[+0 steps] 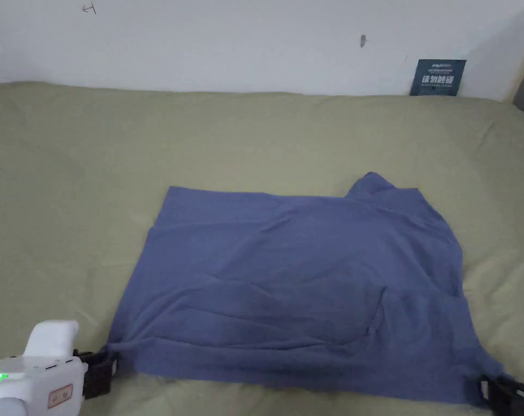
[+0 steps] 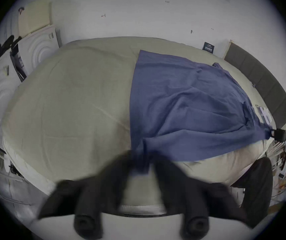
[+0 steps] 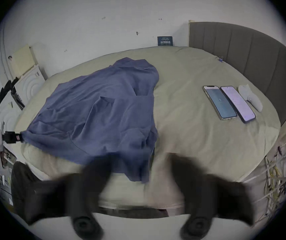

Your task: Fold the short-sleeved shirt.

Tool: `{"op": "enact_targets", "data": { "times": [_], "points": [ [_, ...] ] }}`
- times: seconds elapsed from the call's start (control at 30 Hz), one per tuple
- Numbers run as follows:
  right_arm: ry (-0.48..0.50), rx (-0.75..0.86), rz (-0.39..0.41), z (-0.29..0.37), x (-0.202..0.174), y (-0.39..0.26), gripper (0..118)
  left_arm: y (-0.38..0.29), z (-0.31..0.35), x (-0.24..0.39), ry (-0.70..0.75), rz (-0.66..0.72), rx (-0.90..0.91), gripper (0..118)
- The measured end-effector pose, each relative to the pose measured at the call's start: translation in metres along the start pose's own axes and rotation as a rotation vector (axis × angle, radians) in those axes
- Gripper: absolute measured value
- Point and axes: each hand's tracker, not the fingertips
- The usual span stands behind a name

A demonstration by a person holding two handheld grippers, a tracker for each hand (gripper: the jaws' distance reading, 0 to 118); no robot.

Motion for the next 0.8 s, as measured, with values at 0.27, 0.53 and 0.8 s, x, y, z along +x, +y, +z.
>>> {"op": "enact_targets", "data": {
  "times": [0.27,0.53,0.8],
  "points": [
    [-0.045,0.068,-0.01,0.038,-0.011,0.001,49,-0.002,0.045,0.003,0.127,0.023,0.092,36],
    [-0.073,0.103,0.015,0.045,-0.008,-0.006,0,-0.012,0.056,-0.002,0.061,0.096,0.079,0],
    [-0.069,0.072,0.009,0.036,-0.012,-0.015,0,0.005,0.018,-0.009,0.022,0.104,0.026,108]
  ]
}}
